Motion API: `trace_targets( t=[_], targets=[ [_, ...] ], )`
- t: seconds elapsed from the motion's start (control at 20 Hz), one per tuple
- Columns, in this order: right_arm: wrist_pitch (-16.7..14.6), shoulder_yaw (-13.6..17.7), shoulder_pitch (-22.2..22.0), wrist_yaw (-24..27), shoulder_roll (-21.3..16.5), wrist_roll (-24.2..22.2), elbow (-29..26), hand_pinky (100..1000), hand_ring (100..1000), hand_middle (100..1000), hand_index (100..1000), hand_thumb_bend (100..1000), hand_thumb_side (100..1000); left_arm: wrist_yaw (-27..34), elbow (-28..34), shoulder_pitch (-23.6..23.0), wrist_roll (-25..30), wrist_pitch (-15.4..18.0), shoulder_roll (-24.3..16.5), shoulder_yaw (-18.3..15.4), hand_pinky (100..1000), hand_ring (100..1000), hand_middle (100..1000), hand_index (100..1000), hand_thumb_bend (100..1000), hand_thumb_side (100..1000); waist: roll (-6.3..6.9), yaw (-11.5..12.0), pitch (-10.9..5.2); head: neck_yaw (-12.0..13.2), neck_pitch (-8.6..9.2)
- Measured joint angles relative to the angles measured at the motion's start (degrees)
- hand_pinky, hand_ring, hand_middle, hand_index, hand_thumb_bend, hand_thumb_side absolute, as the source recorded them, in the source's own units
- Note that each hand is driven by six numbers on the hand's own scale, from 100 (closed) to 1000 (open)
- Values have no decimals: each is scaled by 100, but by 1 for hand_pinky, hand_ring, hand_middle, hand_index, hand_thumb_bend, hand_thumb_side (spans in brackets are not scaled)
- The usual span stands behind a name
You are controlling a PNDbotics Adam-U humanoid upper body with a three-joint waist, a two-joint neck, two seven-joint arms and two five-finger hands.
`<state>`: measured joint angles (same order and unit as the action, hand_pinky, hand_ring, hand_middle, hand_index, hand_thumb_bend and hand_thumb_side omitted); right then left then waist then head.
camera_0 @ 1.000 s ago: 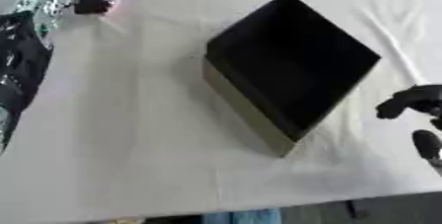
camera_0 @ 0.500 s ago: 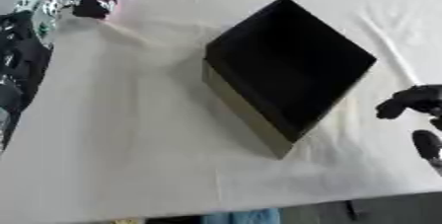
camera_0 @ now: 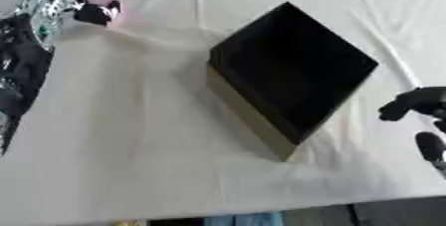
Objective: Pick up objects on the table and place them in the box.
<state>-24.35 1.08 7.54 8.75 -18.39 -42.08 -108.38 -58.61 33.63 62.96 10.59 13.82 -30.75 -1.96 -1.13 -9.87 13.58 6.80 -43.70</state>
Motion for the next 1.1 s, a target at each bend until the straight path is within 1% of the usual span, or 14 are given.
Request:
trace_targets(
  t=[0.3, 0.5, 0.55, 0.65, 0.7, 0.9, 1.1],
  targets=[
    [-2, 0, -16, 18, 0, 2, 24, 736, 664, 594, 830, 100, 379, 625, 531, -14, 262, 298, -3, 178, 568, 450, 474, 828, 100, 245, 17, 94, -156, -19, 1],
    [-2, -1, -32, 45, 0, 2, 29, 736, 664, 594, 830, 100, 380, 907, 765, -46, 368, 357, -6, 280, 563, 439, 462, 825, 100, 245, 32, 105, -189, -15, 17],
    [-2, -1, -33, 47, -1, 2, 29, 736, 664, 594, 830, 100, 379, 971, 828, -42, 380, 379, 7, 336, 563, 438, 460, 824, 100, 245, 32, 119, -222, -13, 32],
    [-1, -2, -44, 51, -1, 1, 29, 736, 664, 594, 830, 100, 380, 1122, 1061, -34, 399, 493, 68, 500, 564, 438, 459, 824, 100, 246, 36, 158, -304, -13, 48],
    [1, -2, -48, 53, -1, -1, 30, 736, 664, 594, 830, 100, 380, 1216, 1208, -31, 422, 574, 94, 590, 564, 438, 459, 824, 100, 247, 42, 161, -315, -16, 49],
    [10, -4, -48, 66, -1, -10, 30, 736, 664, 595, 830, 100, 380, 1607, 1836, -25, 591, 949, 243, 988, 568, 442, 460, 823, 100, 248, 47, 160, -317, -40, 53],
    [17, -6, -46, 79, -1, -17, 30, 736, 664, 595, 830, 100, 379, 2002, 2478, -16, 827, 1340, 424, 1428, 569, 444, 460, 823, 100, 248, 41, 106, -317, -45, 90]
  ],
)
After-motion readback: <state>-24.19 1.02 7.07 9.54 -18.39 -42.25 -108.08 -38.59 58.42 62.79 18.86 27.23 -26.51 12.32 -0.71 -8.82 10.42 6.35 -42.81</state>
